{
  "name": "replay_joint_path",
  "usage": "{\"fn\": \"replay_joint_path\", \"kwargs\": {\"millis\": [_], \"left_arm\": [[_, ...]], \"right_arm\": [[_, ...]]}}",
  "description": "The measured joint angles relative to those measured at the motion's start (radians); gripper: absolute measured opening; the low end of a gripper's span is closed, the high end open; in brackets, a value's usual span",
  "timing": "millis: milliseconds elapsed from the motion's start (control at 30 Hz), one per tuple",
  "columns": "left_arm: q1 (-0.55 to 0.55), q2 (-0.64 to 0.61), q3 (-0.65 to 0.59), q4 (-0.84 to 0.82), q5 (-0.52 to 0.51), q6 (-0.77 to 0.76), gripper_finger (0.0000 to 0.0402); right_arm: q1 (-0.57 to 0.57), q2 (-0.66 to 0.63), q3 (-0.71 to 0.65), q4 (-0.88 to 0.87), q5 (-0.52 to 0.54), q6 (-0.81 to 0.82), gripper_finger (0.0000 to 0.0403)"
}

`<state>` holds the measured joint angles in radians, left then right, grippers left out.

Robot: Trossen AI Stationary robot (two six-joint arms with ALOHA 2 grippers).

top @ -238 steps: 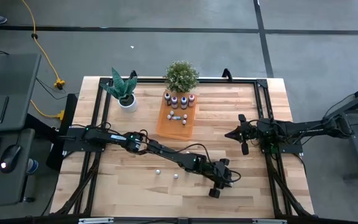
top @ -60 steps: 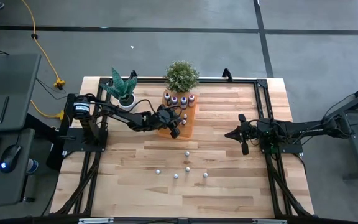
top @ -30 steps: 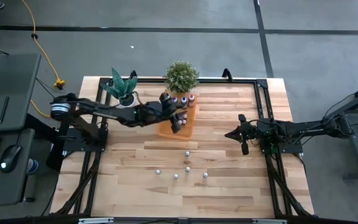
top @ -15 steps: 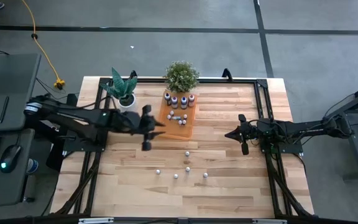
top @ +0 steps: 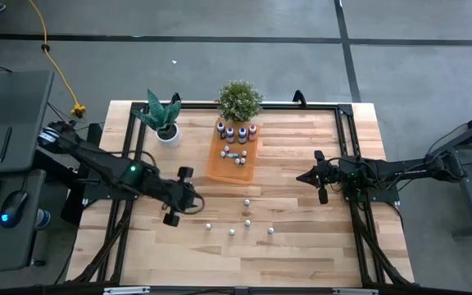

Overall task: Pick & Place food coloring
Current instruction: Put the small black food coloring bottle into the orange bin

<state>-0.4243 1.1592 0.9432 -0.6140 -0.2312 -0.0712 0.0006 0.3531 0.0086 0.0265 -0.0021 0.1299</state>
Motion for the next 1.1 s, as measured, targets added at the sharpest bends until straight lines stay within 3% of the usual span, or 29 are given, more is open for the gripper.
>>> {"fn": "replay_joint_path", "kwargs": {"millis": [167, 367, 533, 767, 1100], "left_arm": [[-0.018, 0.14, 0.142, -0.168, 0.057, -0.045, 0.012], [-0.026, 0.304, 0.277, -0.241, 0.155, -0.051, 0.012], [-0.044, 0.41, 0.308, -0.247, 0.165, -0.088, 0.012], [-0.041, 0.53, 0.332, -0.243, 0.173, -0.32, 0.012], [-0.041, 0.579, 0.34, -0.212, 0.176, -0.496, 0.012]], "right_arm": [[0.0, 0.0, 0.0, 0.0, 0.0, 0.0, 0.0], [0.0, 0.0, 0.0, 0.0, 0.0, 0.0, 0.0], [0.0, 0.0, 0.0, 0.0, 0.0, 0.0, 0.0], [0.0, 0.0, 0.0, 0.001, 0.0, 0.0, 0.0], [0.0, 0.0, 0.0, 0.003, 0.0, 0.0, 0.0]]}}
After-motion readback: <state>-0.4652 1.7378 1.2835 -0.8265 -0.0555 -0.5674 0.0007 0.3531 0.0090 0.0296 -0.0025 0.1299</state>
